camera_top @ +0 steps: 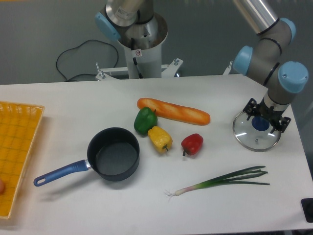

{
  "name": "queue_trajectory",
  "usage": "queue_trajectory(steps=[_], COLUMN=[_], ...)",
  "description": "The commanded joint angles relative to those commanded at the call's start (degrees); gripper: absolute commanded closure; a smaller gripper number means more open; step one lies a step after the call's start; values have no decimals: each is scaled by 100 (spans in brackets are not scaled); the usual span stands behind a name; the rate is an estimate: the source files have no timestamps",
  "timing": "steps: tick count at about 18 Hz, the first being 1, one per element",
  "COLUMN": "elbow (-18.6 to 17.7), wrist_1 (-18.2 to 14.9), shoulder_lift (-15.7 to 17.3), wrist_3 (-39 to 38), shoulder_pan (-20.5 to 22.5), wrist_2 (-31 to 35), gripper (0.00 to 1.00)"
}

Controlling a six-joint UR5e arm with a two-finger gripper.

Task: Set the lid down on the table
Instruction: 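Open the gripper to release the lid knob, then raise the open gripper up away from the lid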

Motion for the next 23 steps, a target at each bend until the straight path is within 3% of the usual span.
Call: queue_trajectory(steps=[7, 10, 15, 23], elbow=[-44, -158, -44, 299], wrist_1=[-35, -9, -26, -299], shoulder_lift=[298, 343, 580, 545], wrist_3=[-8, -412, -308, 35], shoulder_pan=[-9, -79, -70, -290], wrist_2=[26, 0, 0, -9], gripper=[0, 0, 0, 0])
